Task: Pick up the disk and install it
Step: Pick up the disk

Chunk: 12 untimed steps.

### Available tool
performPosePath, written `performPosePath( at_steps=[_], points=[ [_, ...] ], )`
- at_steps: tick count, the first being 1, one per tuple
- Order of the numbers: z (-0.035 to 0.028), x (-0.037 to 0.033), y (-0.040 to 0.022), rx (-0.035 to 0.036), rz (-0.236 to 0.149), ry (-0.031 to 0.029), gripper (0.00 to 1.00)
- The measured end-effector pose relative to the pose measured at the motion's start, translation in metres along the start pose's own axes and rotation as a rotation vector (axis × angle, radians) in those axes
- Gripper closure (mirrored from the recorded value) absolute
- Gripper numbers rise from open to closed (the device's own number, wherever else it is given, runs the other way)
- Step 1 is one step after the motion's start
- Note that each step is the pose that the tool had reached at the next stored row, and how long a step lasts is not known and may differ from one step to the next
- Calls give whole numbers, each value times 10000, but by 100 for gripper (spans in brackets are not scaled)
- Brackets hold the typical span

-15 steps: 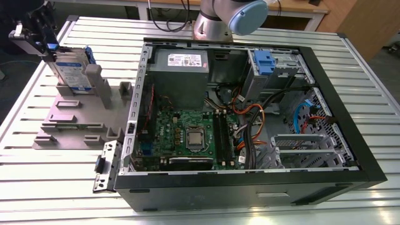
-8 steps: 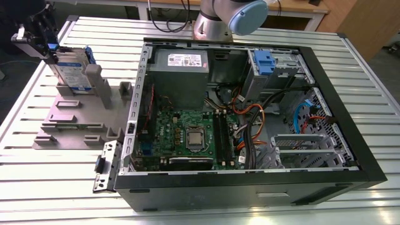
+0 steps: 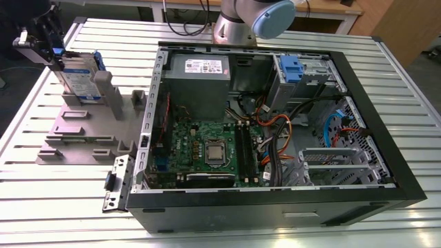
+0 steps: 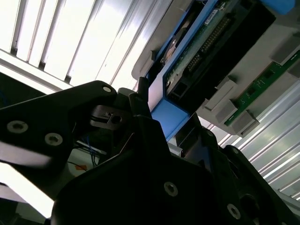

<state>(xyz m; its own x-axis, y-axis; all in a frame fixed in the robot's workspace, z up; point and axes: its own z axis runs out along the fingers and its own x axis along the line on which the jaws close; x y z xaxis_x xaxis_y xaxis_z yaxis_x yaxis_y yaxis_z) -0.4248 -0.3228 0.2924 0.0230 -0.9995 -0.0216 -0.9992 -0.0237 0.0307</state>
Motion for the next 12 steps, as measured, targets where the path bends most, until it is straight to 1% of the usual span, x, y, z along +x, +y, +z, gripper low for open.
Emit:
performPosePath(
  at_steps=[1, 6, 12],
  points=[
    [-1, 0, -3, -43, 1, 0, 52],
    [-2, 1, -3, -48, 0, 0, 52],
    [10, 1, -3, 36, -47, 11, 52]
  ],
)
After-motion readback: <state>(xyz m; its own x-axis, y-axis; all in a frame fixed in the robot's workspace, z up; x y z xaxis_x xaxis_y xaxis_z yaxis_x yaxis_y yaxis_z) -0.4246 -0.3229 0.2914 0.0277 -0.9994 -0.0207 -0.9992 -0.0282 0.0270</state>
